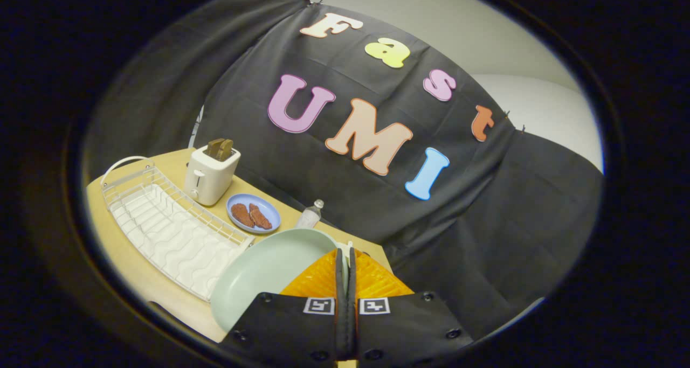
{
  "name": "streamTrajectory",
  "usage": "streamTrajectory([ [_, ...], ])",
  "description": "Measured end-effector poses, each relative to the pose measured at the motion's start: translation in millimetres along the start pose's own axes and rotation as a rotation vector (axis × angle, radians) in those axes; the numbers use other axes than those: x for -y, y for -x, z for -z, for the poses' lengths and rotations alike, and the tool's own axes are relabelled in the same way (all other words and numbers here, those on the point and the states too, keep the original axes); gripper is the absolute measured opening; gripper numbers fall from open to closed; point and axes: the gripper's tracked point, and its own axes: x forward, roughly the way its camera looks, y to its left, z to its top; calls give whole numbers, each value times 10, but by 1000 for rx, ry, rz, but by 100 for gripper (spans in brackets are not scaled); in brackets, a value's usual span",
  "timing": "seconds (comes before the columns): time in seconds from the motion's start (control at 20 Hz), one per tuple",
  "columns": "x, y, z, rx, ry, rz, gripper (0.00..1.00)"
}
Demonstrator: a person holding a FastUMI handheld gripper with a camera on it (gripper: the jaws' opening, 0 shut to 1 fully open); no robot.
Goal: Take the plate from the dish rack, then take the spoon from the basket and place it into the plate.
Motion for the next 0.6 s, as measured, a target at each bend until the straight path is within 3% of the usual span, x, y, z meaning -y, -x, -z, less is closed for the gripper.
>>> streamTrajectory([
  [0.6,51,77,1119,-132,-159,-117,3],
])
